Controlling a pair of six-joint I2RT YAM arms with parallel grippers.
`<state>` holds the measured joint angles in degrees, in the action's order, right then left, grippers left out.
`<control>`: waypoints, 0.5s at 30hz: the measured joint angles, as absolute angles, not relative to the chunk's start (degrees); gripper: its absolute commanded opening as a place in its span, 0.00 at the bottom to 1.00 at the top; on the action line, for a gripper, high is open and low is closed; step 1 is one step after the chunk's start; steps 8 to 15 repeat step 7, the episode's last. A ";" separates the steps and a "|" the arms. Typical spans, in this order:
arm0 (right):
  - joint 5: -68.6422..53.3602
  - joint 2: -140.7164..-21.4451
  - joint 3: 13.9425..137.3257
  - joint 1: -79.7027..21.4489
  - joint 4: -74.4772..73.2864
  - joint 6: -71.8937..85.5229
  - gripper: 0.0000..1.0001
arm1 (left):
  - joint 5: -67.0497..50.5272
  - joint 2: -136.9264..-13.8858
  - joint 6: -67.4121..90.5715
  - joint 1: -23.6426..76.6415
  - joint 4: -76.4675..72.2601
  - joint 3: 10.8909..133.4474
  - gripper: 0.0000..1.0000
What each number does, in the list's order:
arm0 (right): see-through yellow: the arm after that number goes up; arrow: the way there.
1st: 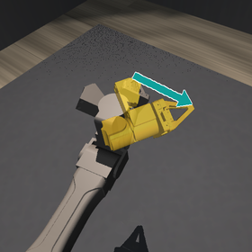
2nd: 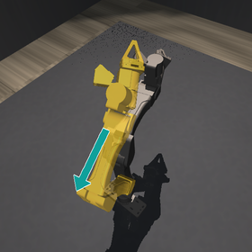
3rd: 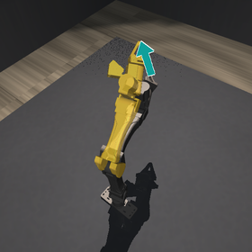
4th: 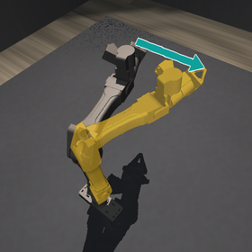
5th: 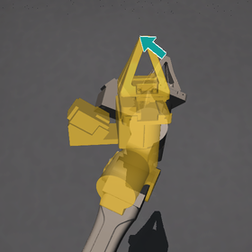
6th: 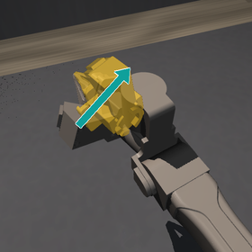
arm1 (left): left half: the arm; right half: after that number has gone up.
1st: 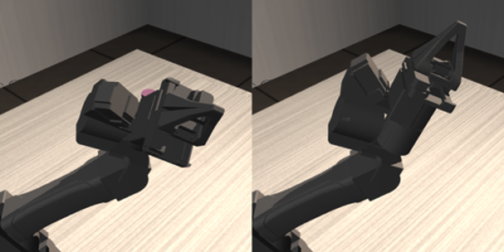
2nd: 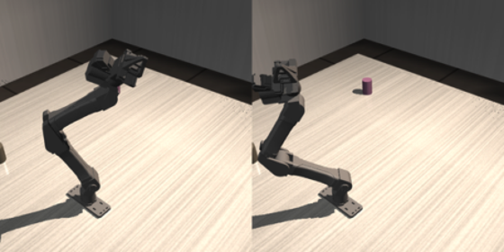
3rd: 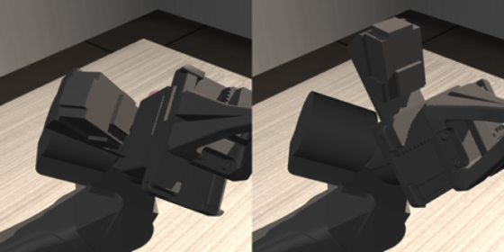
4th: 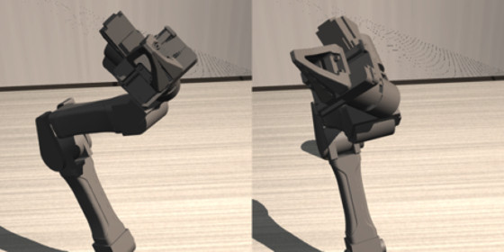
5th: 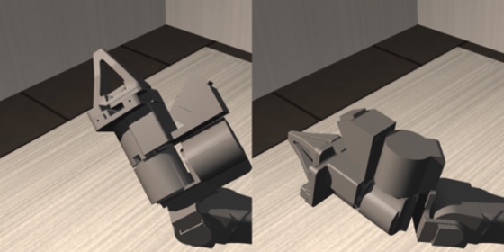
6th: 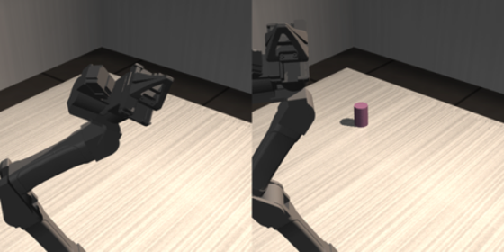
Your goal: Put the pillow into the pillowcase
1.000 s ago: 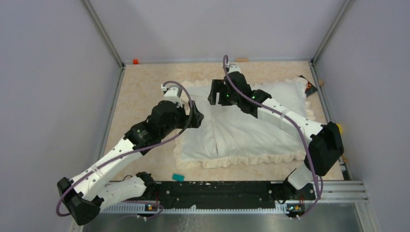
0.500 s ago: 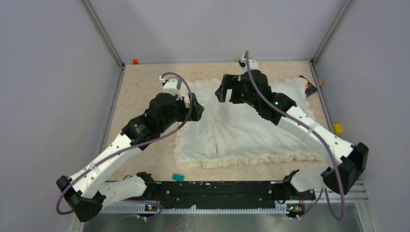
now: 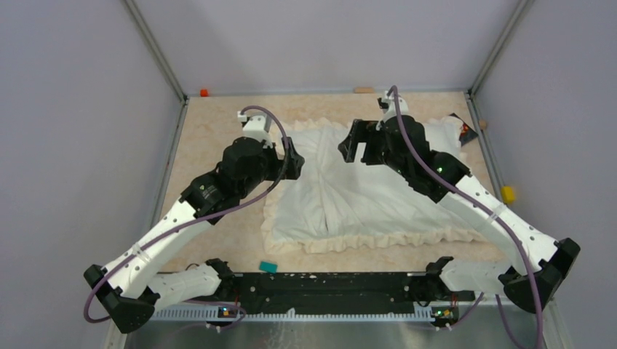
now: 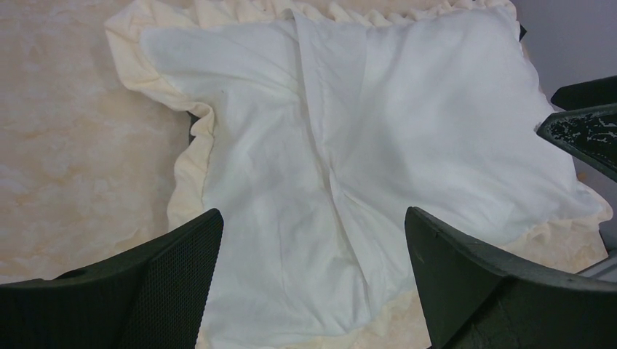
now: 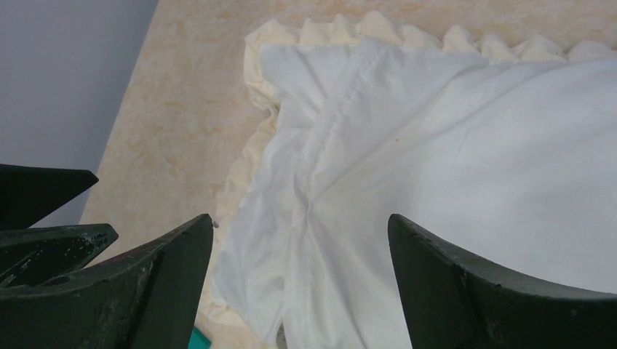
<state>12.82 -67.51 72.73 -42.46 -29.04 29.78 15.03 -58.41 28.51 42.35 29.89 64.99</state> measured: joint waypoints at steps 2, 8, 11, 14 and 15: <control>12.88 -67.09 72.73 -42.46 -29.41 29.78 0.88 | 15.16 -58.41 28.49 42.35 30.00 64.99 0.99; 13.04 -66.13 72.73 -42.46 -29.78 29.78 0.88 | 15.46 -58.72 28.36 42.35 30.02 64.99 0.99; 13.04 -66.13 72.73 -42.46 -29.78 29.78 0.88 | 15.46 -58.72 28.36 42.35 30.02 64.99 0.99; 13.04 -66.13 72.73 -42.46 -29.78 29.78 0.88 | 15.46 -58.72 28.36 42.35 30.02 64.99 0.99; 13.04 -66.13 72.73 -42.46 -29.78 29.78 0.88 | 15.46 -58.72 28.36 42.35 30.02 64.99 0.99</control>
